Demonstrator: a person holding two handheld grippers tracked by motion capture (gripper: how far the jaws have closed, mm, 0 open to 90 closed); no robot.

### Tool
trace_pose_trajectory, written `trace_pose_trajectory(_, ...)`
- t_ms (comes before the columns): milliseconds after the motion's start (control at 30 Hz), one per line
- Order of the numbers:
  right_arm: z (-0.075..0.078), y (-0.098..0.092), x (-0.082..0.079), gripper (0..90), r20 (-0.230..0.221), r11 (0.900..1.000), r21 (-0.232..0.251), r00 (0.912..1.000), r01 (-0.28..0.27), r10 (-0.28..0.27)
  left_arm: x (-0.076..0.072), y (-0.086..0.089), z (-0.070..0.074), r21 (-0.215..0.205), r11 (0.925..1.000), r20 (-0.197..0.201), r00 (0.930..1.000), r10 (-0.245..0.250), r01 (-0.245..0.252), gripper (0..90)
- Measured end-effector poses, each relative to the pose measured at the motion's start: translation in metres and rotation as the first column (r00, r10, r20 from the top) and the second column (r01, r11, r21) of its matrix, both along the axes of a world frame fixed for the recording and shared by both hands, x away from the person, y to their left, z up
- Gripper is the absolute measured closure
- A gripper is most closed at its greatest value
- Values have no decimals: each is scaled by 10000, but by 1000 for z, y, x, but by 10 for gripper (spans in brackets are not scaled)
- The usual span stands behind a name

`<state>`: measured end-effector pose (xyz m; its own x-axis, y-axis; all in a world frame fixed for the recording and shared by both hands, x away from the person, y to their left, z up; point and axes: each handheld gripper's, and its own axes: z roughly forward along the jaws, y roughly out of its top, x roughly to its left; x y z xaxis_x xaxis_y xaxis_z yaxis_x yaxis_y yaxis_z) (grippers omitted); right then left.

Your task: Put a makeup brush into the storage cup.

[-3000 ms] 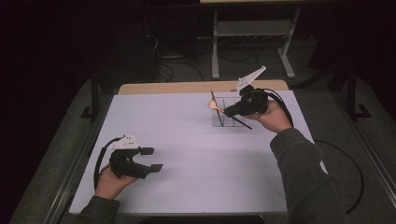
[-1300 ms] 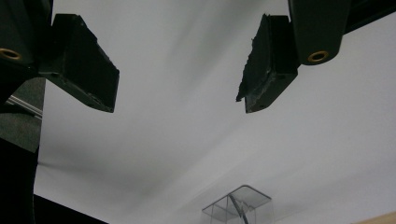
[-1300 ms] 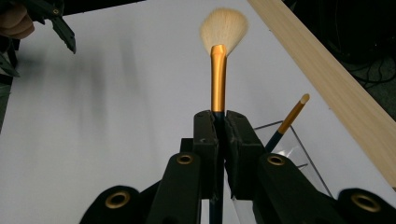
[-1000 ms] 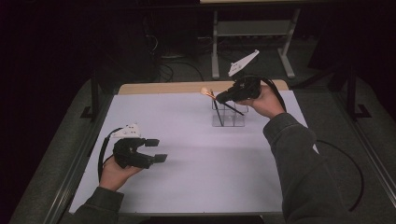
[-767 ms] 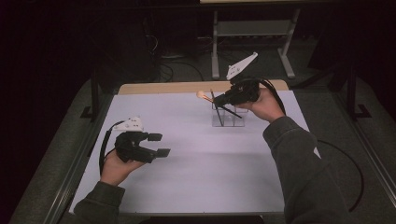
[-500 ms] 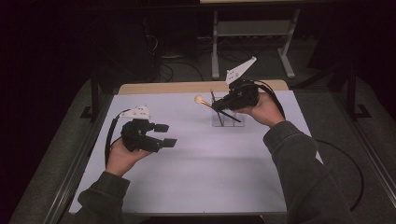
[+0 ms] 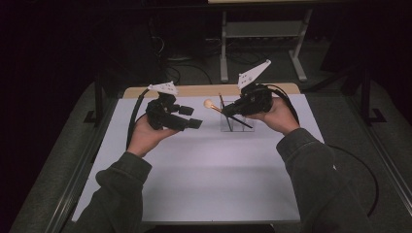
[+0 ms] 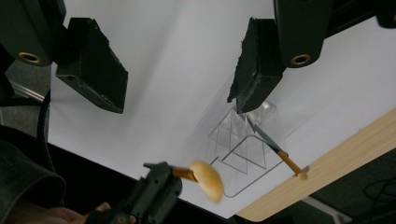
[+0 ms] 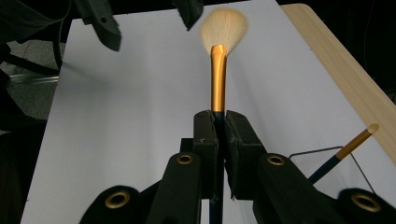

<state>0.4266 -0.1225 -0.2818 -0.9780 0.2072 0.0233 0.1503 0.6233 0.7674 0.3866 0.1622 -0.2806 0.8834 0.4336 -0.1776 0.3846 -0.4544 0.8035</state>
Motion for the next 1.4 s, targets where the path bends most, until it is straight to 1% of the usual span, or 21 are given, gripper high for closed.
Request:
trace_pose_trajectory(67, -1, -1, 0, 828, 15, 10000, -47, 10000, -14, 14, 6, -4, 1, -15, 10000, -174, 9998, -17, 17, 347)
trace_pose_trajectory(200, -1, -3, 0, 827, -12, 10000, -35, 10000, 6, -6, 14, -13, 4, -14, 9998, -264, 9995, -183, 183, 367)
trace_pose_trajectory(267, -1, -4, -1, 828, 11, 10000, 69, 10000, -10, 10, 15, -16, 5, -94, 9997, -298, 9993, -230, 227, 373)
trace_pose_trajectory(333, -2, -4, -2, 828, 21, 10000, 60, 10000, -39, 39, 17, -18, 6, -90, 9995, -366, 9988, -321, 317, 380)
trace_pose_trajectory(367, -2, -4, -2, 828, -5, 10000, 49, 10000, -33, 33, 17, -20, 6, -75, 9995, -417, 9986, -322, 319, 381)
trace_pose_trajectory(433, -3, -4, -3, 828, 33, 10000, -17, 10000, -80, 80, 17, -21, 7, 32, 9993, -379, 9986, -369, 370, 387)
trace_pose_trajectory(567, -5, -1, -7, 828, 8, 9999, 34, 9999, -161, 161, 16, -23, 5, 191, 9989, -425, 9982, -416, 425, 415)
trace_pose_trajectory(667, -6, 2, -9, 827, 16, 9997, 14, 9997, -229, 229, 15, -25, 5, 191, 9984, -420, 9977, -527, 535, 438)
trace_pose_trajectory(700, -7, 3, -10, 828, 38, 9996, 24, 9996, -272, 272, 14, -26, 5, 206, 9984, -479, 9975, -518, 529, 449)
trace_pose_trajectory(800, -9, 7, -12, 828, 76, 9992, 32, 9992, -390, 390, 15, -29, 3, 338, 9973, -496, 9968, -630, 648, 471)
trace_pose_trajectory(833, -9, 8, -13, 827, 7, 9992, 19, 9992, -397, 397, 14, -30, 2, 420, 9969, -503, 9966, -650, 671, 481)
trace_pose_trajectory(867, -10, 9, -14, 828, 24, 9990, -12, 9990, -441, 441, 15, -30, 1, 423, 9969, -478, 9968, -646, 666, 489)
trace_pose_trajectory(933, -12, 11, -15, 827, 60, 9987, -44, 9986, -517, 517, 15, -31, 0, 310, 9971, -684, 9953, -679, 702, 516)
trace_pose_trajectory(1033, -14, 12, -15, 827, -15, 9985, -68, 9985, -539, 539, 15, -32, 0, 405, 9959, -660, 9948, -782, 809, 563)
trace_pose_trajectory(1067, -14, 12, -15, 827, 62, 9980, -92, 9980, -624, 624, 15, -32, 0, 378, 9955, -657, 9942, -846, 872, 573)
trace_pose_trajectory(1133, -14, 13, -16, 828, 28, 9979, -134, 9980, -628, 628, 15, -31, -1, 231, 9962, -815, 9933, -816, 838, 602)
trace_pose_trajectory(1200, -15, 14, -15, 827, 189, 9971, -214, 9971, -733, 737, 16, -31, -1, 326, 9955, -854, 9926, -863, 894, 626)
trace_pose_trajectory(1300, -16, 15, -15, 828, 170, 9967, -240, 9968, -778, 782, 17, -31, -2, 324, 9952, -920, 9918, -891, 924, 645)
trace_pose_trajectory(1333, -16, 15, -15, 827, 239, 9962, -282, 9962, -827, 834, 17, -31, -2, 334, 9952, -954, 9915, -885, 920, 654)
trace_pose_trajectory(1400, -16, 16, -15, 827, 210, 9961, -278, 9962, -838, 844, 18, -31, -3, 428, 9940, -907, 9912, -963, 1005, 669)
